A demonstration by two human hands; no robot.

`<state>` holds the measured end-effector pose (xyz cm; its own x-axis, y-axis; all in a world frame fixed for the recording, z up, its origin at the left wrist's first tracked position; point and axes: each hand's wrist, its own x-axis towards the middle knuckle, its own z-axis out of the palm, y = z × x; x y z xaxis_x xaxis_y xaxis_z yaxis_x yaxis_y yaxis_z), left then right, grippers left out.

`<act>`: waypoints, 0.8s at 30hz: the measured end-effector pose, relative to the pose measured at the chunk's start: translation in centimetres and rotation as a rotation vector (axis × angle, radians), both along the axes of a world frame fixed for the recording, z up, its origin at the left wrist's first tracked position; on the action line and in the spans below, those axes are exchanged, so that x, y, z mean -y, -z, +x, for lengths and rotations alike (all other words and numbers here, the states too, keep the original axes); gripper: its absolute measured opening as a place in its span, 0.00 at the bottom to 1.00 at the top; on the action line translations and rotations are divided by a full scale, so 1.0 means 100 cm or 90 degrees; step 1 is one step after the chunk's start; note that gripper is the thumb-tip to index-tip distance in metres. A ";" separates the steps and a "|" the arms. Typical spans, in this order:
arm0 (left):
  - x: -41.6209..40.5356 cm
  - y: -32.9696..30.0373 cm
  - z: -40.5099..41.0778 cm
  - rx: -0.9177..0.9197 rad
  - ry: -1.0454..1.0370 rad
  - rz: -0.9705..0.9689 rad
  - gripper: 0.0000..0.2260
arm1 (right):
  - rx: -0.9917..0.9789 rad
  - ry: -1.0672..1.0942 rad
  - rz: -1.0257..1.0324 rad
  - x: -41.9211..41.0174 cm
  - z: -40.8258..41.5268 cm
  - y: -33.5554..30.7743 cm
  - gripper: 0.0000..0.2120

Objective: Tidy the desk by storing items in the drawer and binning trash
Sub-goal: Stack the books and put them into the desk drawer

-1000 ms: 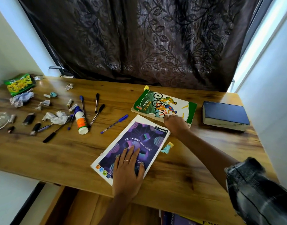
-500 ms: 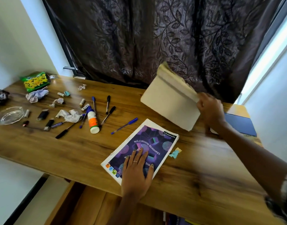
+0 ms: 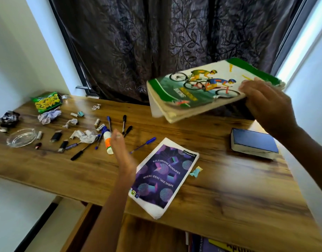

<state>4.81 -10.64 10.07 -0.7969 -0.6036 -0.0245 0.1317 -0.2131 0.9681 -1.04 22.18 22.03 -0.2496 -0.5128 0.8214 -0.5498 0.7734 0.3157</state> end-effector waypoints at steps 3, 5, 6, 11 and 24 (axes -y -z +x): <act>0.010 -0.040 -0.001 -0.059 0.076 -0.071 0.24 | -0.012 -0.026 0.024 0.003 0.013 0.002 0.10; 0.012 -0.053 0.001 -0.044 0.178 -0.142 0.27 | -0.023 -0.032 0.021 0.008 0.019 0.005 0.10; 0.011 -0.059 0.002 -0.046 0.243 -0.145 0.30 | -0.027 -0.034 0.020 0.011 0.021 0.006 0.10; -0.001 -0.071 0.014 -0.090 0.432 0.130 0.26 | -0.019 -0.060 0.044 0.025 0.023 0.019 0.10; -0.011 0.065 0.082 0.339 0.110 0.146 0.11 | 0.214 -0.091 0.089 0.086 0.025 0.144 0.12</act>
<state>13.02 -9.56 3.54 -0.7253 -0.3991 -0.5609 -0.4134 -0.3989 0.8185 1.51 13.62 7.61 -0.4104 -0.6632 0.6259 -0.7395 0.6437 0.1972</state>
